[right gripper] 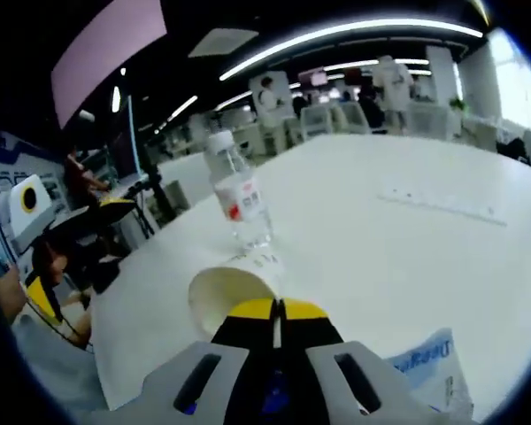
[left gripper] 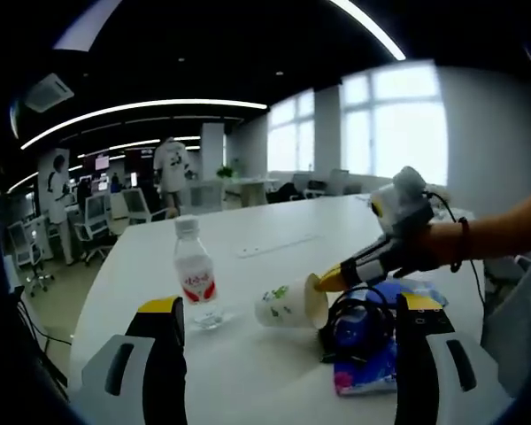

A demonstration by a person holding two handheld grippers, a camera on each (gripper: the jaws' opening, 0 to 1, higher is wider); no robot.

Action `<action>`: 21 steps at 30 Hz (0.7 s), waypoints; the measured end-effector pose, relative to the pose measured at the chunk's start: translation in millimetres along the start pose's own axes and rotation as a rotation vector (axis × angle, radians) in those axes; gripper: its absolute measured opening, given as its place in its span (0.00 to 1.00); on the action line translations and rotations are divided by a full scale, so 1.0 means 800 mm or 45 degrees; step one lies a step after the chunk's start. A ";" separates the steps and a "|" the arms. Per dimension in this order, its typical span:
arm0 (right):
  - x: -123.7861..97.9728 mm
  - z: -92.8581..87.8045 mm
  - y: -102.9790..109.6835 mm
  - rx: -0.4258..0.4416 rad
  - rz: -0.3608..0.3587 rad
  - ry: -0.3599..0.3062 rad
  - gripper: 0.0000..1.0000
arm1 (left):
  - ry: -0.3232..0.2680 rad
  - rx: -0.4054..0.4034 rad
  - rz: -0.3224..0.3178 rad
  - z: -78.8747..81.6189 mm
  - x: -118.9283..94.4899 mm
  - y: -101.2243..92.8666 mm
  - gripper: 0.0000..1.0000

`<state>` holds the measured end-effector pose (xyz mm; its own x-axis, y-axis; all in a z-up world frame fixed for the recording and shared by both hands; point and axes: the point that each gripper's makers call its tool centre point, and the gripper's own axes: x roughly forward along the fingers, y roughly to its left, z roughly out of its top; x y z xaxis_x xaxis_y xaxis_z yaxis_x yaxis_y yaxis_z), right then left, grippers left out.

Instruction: Arrange the tabletop items into an orderly group along one side of the table until the central work area is clear of visible clutter.

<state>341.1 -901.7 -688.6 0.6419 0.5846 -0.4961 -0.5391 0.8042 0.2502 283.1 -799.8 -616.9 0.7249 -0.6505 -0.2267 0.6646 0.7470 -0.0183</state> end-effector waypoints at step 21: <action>-0.075 0.015 0.049 0.075 0.086 0.158 0.00 | 0.080 0.235 -0.020 -0.009 -0.018 -0.026 0.90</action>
<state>287.7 -904.2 -639.3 0.5309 0.6230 -0.5744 -0.5438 0.7704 0.3329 257.6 -805.5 -620.4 0.7051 -0.6477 -0.2887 0.7019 0.6952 0.1549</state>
